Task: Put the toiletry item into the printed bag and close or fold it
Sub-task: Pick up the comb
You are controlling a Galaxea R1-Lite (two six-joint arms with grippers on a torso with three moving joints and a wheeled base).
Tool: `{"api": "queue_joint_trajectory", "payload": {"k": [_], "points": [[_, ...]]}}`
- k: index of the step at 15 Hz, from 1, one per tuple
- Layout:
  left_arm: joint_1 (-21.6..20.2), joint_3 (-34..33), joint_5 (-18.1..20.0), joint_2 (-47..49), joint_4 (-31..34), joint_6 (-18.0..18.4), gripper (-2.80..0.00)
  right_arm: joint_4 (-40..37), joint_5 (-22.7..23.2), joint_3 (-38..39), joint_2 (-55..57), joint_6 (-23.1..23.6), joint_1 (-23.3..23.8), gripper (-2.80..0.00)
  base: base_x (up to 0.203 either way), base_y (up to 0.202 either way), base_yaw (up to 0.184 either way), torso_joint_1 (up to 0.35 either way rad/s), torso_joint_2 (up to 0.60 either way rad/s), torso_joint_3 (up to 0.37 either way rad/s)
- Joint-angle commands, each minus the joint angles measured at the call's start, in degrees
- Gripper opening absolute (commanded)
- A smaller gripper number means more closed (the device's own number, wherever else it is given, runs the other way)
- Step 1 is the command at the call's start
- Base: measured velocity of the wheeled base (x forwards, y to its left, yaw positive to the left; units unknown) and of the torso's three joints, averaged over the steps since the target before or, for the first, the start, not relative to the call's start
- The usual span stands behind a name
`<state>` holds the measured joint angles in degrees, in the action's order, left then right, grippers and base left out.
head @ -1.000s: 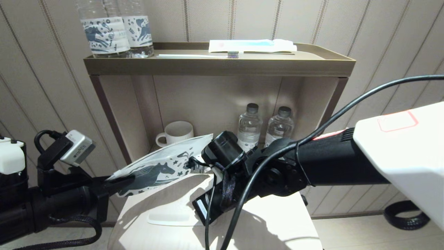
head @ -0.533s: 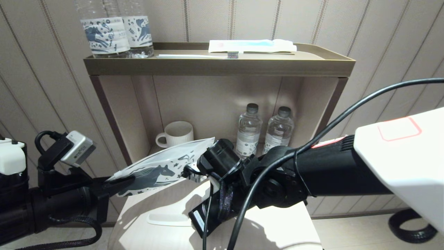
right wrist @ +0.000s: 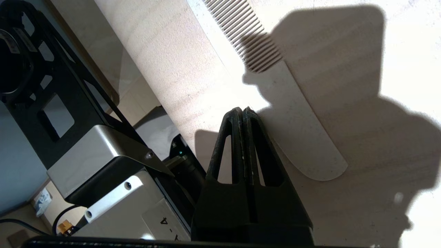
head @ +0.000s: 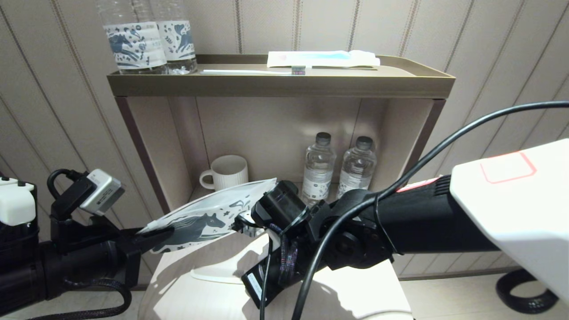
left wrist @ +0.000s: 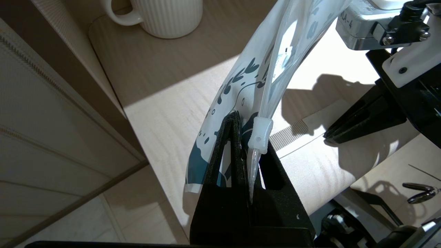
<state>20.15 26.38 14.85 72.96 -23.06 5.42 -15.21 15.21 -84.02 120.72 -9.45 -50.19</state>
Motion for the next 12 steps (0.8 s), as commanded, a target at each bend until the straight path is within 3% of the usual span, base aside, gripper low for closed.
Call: {"api": "queue_joint_trajectory", "payload": {"k": [1,12], "points": [[0.06,-0.01,0.09,0.19,-0.14,0.02,-2.80,0.01,0.11,-0.43,0.04,-0.04,0.00,-2.80,0.000,0.000,0.000,0.000,0.00,0.000],[0.42,0.07,0.18,-1.86,-0.23,-0.33,-2.80,-0.08,0.17,-3.70,0.74,-0.04,-1.93,-2.80,0.000,0.000,0.000,0.000,0.00,0.000]]}}
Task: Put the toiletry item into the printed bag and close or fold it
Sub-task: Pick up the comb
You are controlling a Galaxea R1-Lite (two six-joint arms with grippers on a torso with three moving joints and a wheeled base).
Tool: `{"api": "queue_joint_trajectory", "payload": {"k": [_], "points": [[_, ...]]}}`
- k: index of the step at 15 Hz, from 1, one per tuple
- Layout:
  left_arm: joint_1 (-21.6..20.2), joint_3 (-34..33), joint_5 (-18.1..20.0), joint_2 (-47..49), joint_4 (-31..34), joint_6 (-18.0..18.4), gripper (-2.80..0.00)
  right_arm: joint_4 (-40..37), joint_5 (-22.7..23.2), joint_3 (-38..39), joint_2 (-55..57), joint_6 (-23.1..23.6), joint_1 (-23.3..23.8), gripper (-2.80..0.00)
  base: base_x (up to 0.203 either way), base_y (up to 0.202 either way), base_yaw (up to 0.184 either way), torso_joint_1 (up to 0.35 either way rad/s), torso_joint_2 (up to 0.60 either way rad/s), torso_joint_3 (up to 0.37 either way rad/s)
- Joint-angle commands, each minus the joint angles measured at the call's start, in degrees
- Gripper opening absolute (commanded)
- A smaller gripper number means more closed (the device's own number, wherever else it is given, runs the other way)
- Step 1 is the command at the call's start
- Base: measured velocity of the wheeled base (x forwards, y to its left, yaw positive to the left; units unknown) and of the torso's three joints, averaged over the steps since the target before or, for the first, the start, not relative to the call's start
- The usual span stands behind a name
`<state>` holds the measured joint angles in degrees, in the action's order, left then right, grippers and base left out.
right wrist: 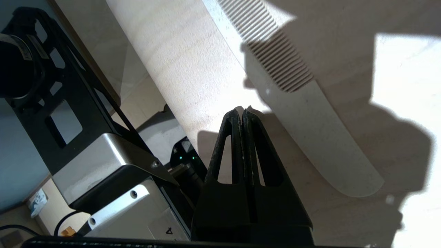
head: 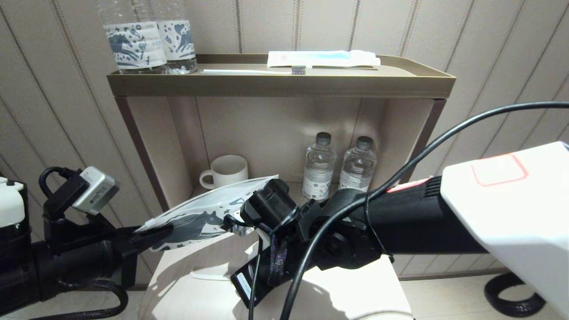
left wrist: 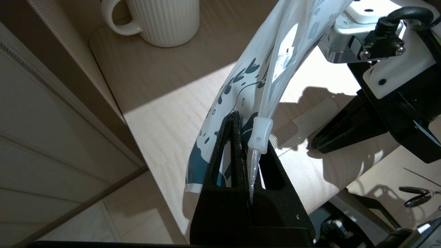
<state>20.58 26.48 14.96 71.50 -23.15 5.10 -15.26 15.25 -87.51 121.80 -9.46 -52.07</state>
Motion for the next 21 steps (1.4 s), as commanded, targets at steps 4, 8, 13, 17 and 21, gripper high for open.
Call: {"api": "queue_joint_trajectory", "payload": {"k": [4,8,13,17,21], "points": [[-0.01,-0.02,0.07,-0.22,-0.14,0.00,-2.80,-0.03,0.13,-2.09,0.51,-0.03,-0.05,-2.80,0.000,0.000,0.000,0.000,0.00,0.000],[-0.01,-0.02,0.07,-0.04,-0.14,0.00,-2.80,-0.03,0.13,-2.58,1.96,0.06,0.47,-2.80,0.000,0.000,0.000,0.000,0.00,0.000],[0.06,-0.11,0.08,0.05,-0.14,0.09,-2.80,-0.03,0.13,-1.88,2.56,0.06,0.65,-2.80,0.000,0.000,0.000,0.000,0.00,0.000],[0.08,-0.20,0.34,0.13,-0.06,0.09,-2.80,-0.03,0.13,-1.26,1.80,0.06,1.88,-2.80,0.000,0.000,0.000,0.000,0.00,0.000],[0.08,-0.20,0.34,0.36,-0.06,0.09,-2.80,0.05,0.07,1.12,0.49,0.09,3.10,-2.80,0.000,0.000,0.000,0.000,0.00,0.000]]}}
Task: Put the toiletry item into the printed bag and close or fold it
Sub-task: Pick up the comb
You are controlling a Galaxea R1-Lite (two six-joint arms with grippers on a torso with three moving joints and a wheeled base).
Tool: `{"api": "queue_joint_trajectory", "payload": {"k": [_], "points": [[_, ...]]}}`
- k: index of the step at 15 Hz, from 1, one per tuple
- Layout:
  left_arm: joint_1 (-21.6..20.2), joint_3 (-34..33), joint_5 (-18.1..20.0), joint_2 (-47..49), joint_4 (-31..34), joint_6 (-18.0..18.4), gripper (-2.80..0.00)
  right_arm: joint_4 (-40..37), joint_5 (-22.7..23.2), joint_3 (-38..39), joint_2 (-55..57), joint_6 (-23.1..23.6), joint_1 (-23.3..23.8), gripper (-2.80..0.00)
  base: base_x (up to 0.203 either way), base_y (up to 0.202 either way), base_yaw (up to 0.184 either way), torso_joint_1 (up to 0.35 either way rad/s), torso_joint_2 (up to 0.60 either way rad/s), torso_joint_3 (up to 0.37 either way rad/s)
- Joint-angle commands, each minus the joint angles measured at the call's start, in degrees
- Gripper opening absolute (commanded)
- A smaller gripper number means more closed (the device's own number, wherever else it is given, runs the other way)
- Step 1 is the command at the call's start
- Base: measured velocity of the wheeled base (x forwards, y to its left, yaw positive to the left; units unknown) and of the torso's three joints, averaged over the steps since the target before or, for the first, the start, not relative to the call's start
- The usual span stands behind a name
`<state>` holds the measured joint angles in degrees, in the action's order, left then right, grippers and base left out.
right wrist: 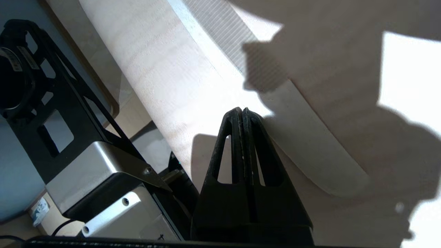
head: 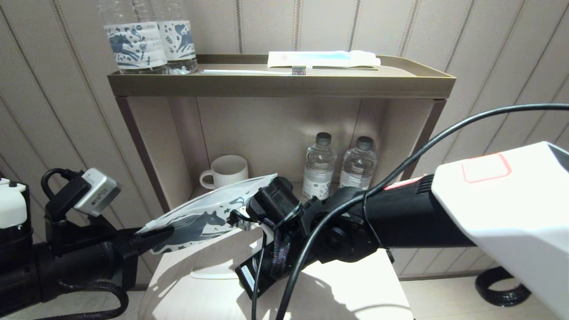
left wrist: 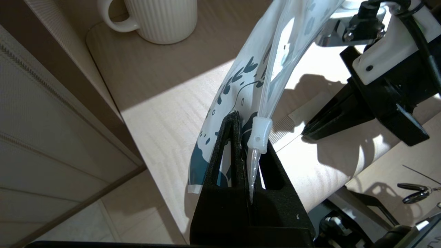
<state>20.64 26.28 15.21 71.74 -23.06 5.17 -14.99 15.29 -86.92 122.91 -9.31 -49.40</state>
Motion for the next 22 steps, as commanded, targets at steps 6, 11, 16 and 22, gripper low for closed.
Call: {"api": "queue_joint_trajectory", "payload": {"k": [6,11,16,22], "points": [[1.07,-0.09,0.00,0.07,-0.14,-0.07,-2.80,0.05,0.26,5.29,-4.96,0.61,2.40,-2.80,0.000,0.000,0.000,0.000,0.00,0.000],[1.16,-0.09,0.00,-0.02,-0.23,-0.07,-2.80,2.86,0.80,3.39,-4.21,0.54,0.27,-2.80,0.000,0.000,0.000,0.000,0.00,0.000],[1.14,-0.09,0.00,-0.04,-0.22,-0.07,-2.80,2.66,0.75,-1.58,0.77,0.51,0.27,-2.80,0.000,0.000,0.000,0.000,0.00,0.000],[1.16,-0.11,0.08,0.15,-0.14,-0.07,-2.80,2.43,0.80,-0.67,1.46,0.60,0.36,-2.80,0.000,0.000,0.000,0.000,0.00,0.000]]}}
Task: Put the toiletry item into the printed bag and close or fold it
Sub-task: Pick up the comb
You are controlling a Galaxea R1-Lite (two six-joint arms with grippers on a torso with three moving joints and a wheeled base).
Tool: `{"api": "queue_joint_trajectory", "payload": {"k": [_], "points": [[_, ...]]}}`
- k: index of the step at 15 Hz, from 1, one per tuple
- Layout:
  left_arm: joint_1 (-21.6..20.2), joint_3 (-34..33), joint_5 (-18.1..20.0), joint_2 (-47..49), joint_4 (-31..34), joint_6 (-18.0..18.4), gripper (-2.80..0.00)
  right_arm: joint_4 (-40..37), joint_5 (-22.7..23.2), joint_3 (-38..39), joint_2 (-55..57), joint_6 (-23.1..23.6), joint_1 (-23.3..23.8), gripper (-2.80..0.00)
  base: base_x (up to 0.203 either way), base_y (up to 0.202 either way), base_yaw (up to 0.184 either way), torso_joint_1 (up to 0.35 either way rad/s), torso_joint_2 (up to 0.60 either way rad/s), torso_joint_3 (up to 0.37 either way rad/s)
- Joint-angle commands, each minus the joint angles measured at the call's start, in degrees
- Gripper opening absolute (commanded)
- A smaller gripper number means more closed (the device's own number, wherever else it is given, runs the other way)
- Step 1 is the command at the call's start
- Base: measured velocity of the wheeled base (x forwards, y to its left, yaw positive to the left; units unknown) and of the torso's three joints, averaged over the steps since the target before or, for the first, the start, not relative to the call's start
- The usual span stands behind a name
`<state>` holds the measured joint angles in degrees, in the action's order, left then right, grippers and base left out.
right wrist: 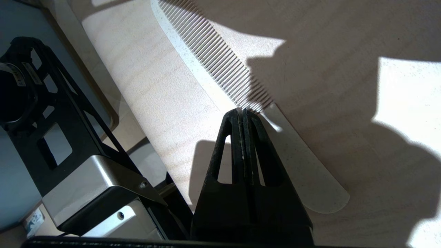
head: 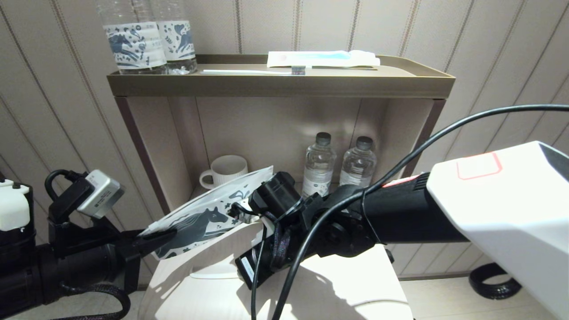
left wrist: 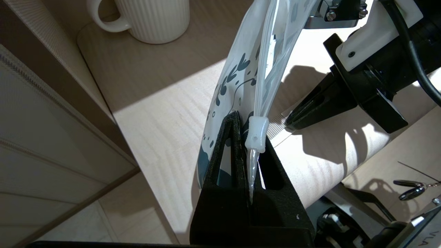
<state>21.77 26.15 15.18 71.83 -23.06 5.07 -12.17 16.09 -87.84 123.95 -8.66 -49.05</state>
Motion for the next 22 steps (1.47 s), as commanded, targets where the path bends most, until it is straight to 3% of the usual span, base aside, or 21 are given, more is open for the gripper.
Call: {"api": "queue_joint_trajectory", "payload": {"k": [1,13,18,22], "points": [[0.02,-0.05,0.12,0.07,-0.14,0.03,-2.80,-0.33,-0.05,0.84,0.26,-0.04,0.03,-2.80,0.000,0.000,0.000,0.000,0.00,0.000],[0.55,-0.66,0.12,-0.21,-0.23,0.20,-2.80,0.22,0.01,9.96,-5.21,0.05,5.23,-2.80,0.000,0.000,0.000,0.000,0.00,0.000],[0.83,-0.66,0.14,-0.26,-0.17,0.19,-2.80,1.11,0.05,17.84,-10.53,0.16,8.74,-2.80,0.000,0.000,0.000,0.000,0.00,0.000],[1.51,-0.75,0.12,-0.28,-0.14,0.11,-2.80,6.24,0.13,25.51,-15.45,0.71,12.03,-2.80,0.000,0.000,0.000,0.000,0.00,0.000]]}}
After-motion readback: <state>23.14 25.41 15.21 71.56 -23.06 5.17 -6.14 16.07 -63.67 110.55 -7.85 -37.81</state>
